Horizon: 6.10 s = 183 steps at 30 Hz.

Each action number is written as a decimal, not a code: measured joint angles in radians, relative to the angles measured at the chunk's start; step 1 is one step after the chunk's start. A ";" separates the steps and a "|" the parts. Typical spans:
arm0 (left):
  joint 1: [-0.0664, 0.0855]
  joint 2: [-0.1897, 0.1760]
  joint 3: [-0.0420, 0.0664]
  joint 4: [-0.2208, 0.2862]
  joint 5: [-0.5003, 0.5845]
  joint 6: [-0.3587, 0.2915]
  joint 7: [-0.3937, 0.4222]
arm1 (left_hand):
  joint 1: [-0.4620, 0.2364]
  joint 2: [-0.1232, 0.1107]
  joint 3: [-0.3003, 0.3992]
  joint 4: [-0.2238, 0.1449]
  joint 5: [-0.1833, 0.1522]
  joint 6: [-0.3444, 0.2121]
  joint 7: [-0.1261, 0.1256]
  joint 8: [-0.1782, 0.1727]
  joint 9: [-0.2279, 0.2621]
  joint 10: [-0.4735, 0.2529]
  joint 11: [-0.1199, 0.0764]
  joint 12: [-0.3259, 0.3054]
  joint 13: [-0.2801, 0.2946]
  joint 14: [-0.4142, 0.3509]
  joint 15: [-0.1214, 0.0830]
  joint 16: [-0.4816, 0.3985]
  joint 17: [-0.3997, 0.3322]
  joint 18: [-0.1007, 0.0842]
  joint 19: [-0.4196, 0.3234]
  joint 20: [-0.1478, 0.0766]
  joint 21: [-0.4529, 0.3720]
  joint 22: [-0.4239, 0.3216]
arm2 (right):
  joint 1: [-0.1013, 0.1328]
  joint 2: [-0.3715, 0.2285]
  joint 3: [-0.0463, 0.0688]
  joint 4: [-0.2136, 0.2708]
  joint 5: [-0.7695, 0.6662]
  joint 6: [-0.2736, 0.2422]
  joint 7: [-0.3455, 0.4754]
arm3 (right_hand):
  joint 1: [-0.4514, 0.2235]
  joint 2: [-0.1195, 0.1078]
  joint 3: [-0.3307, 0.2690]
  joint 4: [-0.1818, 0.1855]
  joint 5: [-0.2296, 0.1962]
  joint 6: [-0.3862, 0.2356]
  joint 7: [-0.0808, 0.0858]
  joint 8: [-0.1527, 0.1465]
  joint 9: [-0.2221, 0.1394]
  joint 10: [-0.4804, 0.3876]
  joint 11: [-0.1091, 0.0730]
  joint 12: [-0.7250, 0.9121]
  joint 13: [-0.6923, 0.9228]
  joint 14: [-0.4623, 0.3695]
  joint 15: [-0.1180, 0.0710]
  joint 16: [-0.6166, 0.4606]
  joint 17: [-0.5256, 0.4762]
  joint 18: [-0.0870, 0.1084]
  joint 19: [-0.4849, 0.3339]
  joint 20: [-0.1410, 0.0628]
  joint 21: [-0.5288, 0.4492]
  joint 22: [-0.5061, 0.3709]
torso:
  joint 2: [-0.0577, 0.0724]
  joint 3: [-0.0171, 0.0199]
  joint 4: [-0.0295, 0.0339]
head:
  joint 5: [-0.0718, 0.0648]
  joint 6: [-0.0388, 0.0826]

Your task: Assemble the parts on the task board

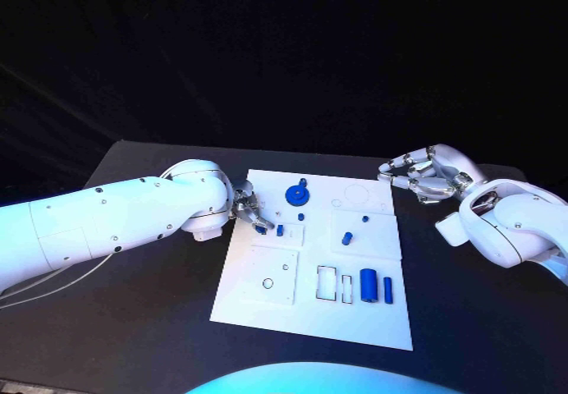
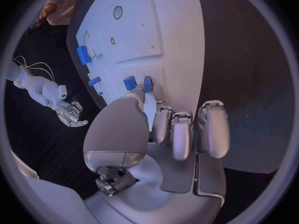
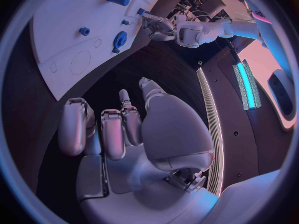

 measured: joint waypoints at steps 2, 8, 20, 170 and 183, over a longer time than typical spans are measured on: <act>0.000 0.000 0.000 -0.001 0.000 0.001 0.000 | 0.000 0.000 -0.006 0.000 0.000 0.000 0.000 0.000 0.001 0.000 0.000 0.000 0.000 0.000 0.000 0.000 0.000 0.000 0.000 0.000 0.000 0.000 | 0.000 0.000 0.000 0.000 0.000 0.000 0.000 | 0.000 0.000 0.000 0.000 0.000 0.000 0.000 0.000 0.000 0.000 0.000 0.000 0.000 0.000 0.000 0.000 0.000 0.000 0.000 0.000 0.000 0.000 | 0.000 0.0000 0.0000 | 0.000 0.000; 0.001 0.002 0.000 -0.002 0.000 0.004 0.000 | -0.004 -0.004 -0.014 0.000 0.000 0.004 -0.004 0.000 0.002 0.000 0.000 0.000 0.000 0.000 0.000 0.000 0.000 0.000 0.004 -0.004 0.000 0.000 | 0.000 0.000 0.000 0.000 0.000 0.000 0.000 | 0.000 0.000 0.000 0.000 0.000 0.000 0.000 0.000 0.000 0.000 0.000 0.000 0.000 0.000 0.000 0.000 0.000 0.000 0.000 0.000 0.000 0.000 | 0.000 0.0000 0.0000 | 0.000 0.000; 0.002 0.008 0.001 -0.007 0.001 0.014 -0.001 | -0.023 0.007 -0.040 0.001 0.000 0.004 -0.004 0.000 0.006 0.000 0.000 0.000 0.002 -0.004 -0.004 0.000 0.000 0.000 0.004 -0.004 0.000 0.000 | 0.000 -0.001 0.000 0.002 0.000 0.000 0.000 | -0.004 -0.004 -0.003 -0.003 0.000 0.000 0.000 0.000 0.000 0.000 0.000 0.000 0.000 0.000 0.000 0.000 0.000 0.000 0.000 0.000 0.000 0.000 | 0.000 0.0004 0.0000 | -0.001 0.000; -0.076 -0.234 -0.020 0.268 0.229 -0.473 0.138 | 0.008 -0.071 0.151 -0.004 0.006 -0.088 0.088 -0.186 -0.327 -0.245 0.077 -0.265 -0.451 0.000 0.061 -0.034 0.000 0.032 -0.062 0.045 -0.145 -0.171 | -0.007 0.004 0.000 -0.019 0.000 -0.005 -0.001 | -0.009 0.001 -0.010 0.004 0.004 0.000 0.000 0.000 0.001 0.000 0.000 0.000 0.000 0.000 0.000 0.000 0.000 0.000 0.000 0.000 0.000 0.000 | -0.001 0.0007 0.0021 | 0.003 0.000; -0.077 -0.207 -0.020 0.238 0.226 -0.448 0.121 | 0.008 -0.071 0.163 -0.005 0.006 -0.088 0.088 -0.182 -0.330 -0.245 0.077 -0.265 -0.458 -0.004 0.057 -0.034 0.000 0.032 -0.063 0.045 -0.145 -0.174 | -0.008 0.003 0.000 -0.017 -0.001 -0.006 -0.001 | -0.009 0.001 -0.016 0.004 0.004 0.000 0.000 0.000 0.001 0.000 0.000 0.000 0.000 0.000 0.000 0.000 0.000 0.000 0.000 0.000 0.000 0.000 | -0.001 0.0018 0.0020 | 0.003 -0.001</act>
